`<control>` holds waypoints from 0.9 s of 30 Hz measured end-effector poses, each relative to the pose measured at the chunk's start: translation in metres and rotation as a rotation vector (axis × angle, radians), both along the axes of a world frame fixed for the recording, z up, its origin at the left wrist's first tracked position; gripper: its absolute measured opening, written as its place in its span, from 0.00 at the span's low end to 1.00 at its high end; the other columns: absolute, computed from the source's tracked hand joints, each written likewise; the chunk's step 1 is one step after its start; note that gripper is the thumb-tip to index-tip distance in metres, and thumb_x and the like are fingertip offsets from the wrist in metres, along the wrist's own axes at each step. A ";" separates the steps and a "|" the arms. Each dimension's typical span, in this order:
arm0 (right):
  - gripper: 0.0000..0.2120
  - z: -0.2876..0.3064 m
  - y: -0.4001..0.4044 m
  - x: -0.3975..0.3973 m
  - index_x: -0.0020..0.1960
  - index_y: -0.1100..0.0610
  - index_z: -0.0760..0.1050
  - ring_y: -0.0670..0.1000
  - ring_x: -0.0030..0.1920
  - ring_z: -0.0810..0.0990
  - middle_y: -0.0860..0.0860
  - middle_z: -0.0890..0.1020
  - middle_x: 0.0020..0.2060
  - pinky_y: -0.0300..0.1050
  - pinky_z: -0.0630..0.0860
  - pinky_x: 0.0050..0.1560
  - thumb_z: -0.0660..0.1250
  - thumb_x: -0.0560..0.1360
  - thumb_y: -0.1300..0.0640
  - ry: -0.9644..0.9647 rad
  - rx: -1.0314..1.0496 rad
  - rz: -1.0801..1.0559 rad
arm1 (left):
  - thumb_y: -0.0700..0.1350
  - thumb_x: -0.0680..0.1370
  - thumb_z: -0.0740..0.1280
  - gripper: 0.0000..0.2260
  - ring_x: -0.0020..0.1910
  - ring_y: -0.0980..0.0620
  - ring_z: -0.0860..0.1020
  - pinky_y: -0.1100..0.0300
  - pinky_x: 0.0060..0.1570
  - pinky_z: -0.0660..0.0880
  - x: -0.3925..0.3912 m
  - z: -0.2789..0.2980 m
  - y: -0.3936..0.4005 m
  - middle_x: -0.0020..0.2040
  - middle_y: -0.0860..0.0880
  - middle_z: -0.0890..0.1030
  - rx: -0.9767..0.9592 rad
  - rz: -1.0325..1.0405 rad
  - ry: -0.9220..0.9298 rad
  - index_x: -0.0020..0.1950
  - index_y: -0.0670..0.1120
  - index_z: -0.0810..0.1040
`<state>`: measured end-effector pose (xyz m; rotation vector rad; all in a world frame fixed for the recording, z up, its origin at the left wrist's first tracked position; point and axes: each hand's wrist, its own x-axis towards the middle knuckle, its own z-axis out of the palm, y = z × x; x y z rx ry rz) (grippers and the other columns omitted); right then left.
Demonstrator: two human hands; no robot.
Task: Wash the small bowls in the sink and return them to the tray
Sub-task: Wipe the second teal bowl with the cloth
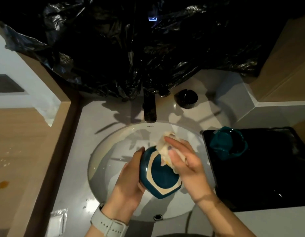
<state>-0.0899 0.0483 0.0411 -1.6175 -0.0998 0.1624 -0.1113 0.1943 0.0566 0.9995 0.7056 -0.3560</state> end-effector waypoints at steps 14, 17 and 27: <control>0.10 -0.002 0.023 0.002 0.57 0.58 0.80 0.47 0.52 0.82 0.49 0.84 0.50 0.41 0.76 0.57 0.62 0.79 0.59 0.257 0.074 -0.237 | 0.53 0.83 0.55 0.20 0.44 0.44 0.83 0.51 0.43 0.75 -0.010 0.003 -0.010 0.45 0.42 0.86 -0.175 0.220 0.107 0.53 0.43 0.82; 0.08 0.007 0.017 0.023 0.50 0.60 0.83 0.47 0.45 0.83 0.51 0.86 0.41 0.41 0.78 0.48 0.64 0.78 0.61 0.303 0.123 -0.192 | 0.53 0.83 0.57 0.19 0.41 0.45 0.84 0.52 0.43 0.76 -0.009 0.004 -0.016 0.44 0.42 0.86 -0.140 0.210 0.056 0.51 0.41 0.82; 0.14 0.005 0.028 -0.017 0.63 0.47 0.76 0.44 0.57 0.81 0.48 0.84 0.55 0.34 0.76 0.53 0.58 0.81 0.51 0.352 0.264 -0.178 | 0.50 0.83 0.56 0.15 0.36 0.53 0.83 0.60 0.38 0.76 0.001 -0.004 -0.011 0.40 0.49 0.85 -0.196 0.366 -0.003 0.50 0.47 0.81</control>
